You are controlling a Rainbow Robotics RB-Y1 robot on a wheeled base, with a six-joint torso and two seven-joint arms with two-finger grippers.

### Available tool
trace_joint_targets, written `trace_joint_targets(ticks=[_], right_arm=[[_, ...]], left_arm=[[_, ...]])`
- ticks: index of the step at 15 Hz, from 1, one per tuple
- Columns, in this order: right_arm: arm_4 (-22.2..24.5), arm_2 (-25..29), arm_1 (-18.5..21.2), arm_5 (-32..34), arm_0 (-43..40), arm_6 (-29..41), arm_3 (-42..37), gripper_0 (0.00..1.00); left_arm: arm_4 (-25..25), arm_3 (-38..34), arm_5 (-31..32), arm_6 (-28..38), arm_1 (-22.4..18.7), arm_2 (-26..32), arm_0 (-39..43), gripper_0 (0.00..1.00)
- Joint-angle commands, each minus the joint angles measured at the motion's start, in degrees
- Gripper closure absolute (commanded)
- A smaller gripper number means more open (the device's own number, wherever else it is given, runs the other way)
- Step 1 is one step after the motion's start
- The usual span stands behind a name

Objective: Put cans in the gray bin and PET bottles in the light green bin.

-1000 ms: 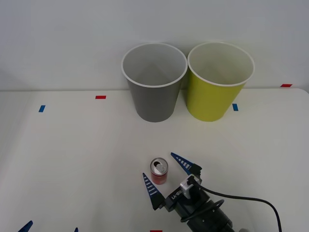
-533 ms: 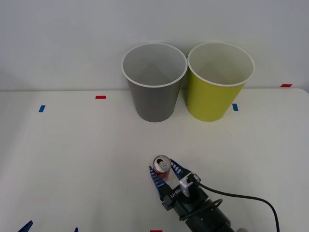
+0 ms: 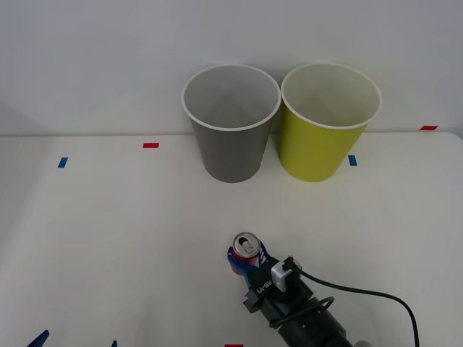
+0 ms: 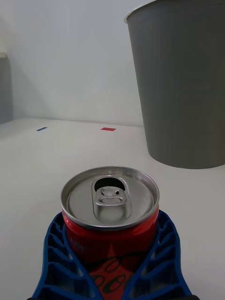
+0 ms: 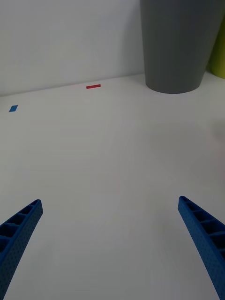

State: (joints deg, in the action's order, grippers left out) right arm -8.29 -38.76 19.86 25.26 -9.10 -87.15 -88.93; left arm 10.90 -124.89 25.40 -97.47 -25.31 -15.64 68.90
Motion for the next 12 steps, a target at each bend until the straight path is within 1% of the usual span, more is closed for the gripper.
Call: trace_joint_targets(ticks=[1, 2, 5, 8, 9, 11, 12], right_arm=[[0.1, 1.4, 0.7, -9.1, -0.6, -0.2, -7.0, 1.00], [0.1, 2.1, 0.9, -13.0, -1.1, -0.2, -10.3, 1.00], [-0.1, 4.0, 0.7, -21.7, -2.0, -0.1, -18.2, 1.00], [-0.1, 5.9, 0.7, -34.6, -2.4, 0.1, -28.6, 1.00], [-0.1, 6.6, 0.7, -40.3, -2.3, 0.4, -32.9, 1.00], [-0.1, 7.6, 0.1, -49.5, -1.9, 1.1, -39.4, 1.00], [0.3, 8.1, -0.5, -55.6, -1.3, 1.5, -43.3, 1.00]], left_arm=[[0.0, 0.0, 0.0, 0.0, 0.0, 0.0, 0.0, 0.00], [0.0, 0.0, 0.0, 0.0, 0.0, 0.0, 0.0, 0.00], [0.0, 0.0, 0.0, 0.0, 0.0, 0.0, 0.0, 0.00], [0.0, 0.0, 0.0, 0.0, 0.0, 0.0, 0.0, 0.00], [0.0, 0.0, 0.0, 0.0, 0.0, 0.0, 0.0, 0.00], [0.0, 0.0, 0.0, 0.0, 0.0, 0.0, 0.0, 0.00], [0.0, 0.0, 0.0, 0.0, 0.0, 0.0, 0.0, 0.00]])
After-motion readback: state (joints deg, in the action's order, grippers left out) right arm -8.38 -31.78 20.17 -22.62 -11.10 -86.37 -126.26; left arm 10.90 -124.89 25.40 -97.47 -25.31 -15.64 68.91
